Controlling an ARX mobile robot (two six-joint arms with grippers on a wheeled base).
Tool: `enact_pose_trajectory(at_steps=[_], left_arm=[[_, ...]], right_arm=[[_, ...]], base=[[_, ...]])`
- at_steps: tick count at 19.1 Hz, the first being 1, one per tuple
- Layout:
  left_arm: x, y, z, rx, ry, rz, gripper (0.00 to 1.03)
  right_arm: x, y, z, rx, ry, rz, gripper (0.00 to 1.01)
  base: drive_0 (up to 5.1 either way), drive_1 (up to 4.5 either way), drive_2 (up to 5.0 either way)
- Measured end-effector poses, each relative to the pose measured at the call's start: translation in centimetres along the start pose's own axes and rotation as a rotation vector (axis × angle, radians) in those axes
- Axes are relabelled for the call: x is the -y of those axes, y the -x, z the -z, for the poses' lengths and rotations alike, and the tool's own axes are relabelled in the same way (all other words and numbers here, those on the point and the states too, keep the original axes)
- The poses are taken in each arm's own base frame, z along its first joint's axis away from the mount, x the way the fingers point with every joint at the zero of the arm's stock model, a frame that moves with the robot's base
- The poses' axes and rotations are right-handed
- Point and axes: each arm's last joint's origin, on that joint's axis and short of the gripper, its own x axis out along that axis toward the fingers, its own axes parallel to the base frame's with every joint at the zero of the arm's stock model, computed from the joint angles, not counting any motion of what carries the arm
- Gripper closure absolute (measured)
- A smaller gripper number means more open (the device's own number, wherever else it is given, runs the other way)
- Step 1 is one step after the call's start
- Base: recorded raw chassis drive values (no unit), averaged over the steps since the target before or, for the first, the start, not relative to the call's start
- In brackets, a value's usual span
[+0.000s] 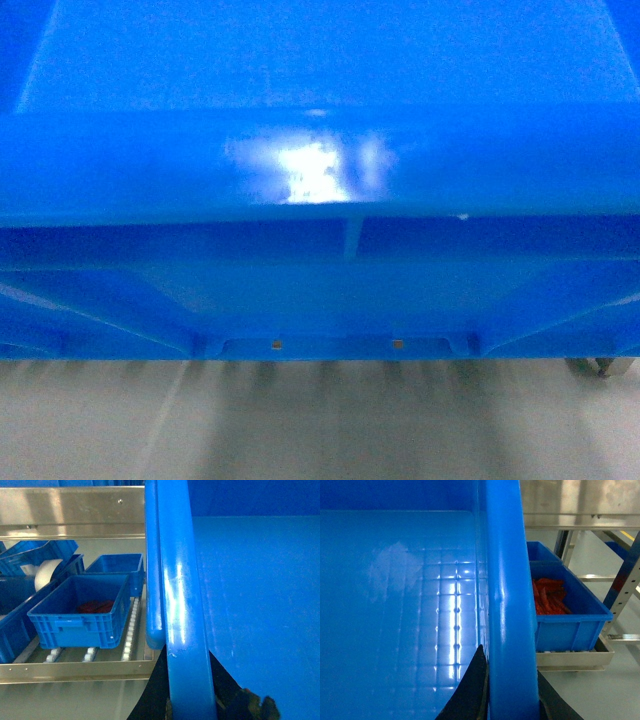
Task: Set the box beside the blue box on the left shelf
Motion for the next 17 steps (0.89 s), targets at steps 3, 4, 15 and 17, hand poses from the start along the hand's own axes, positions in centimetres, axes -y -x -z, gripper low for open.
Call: enact_pose_trajectory(at_steps=[3,4,15,17], left_arm=[[0.0,0.0,-0.01,0.001,0.001,0.0,0.96],[0.0,0.0,-0.01,0.001,0.001,0.0,0.96],[0.0,0.0,-0.01,0.001,0.0,0.0,0.96],[-0.01,0.0,0.05,-0.005,0.0,0.0,0.96]], right_arm=[[0.0,0.01,-0.01,0.0,-0.001,0.0,0.92],[0.0,0.0,0.0,0.0,0.0,0.0,0.92],[0.0,0.01,-0.01,0.0,0.0,0.0,0.92],[0.0,0.0,0.05,-0.005,0.002,0.0,0.92]], base=[[0.0,0.0,0.0],[0.0,0.0,0.0],[0.0,0.0,0.0],[0.0,0.0,0.0]])
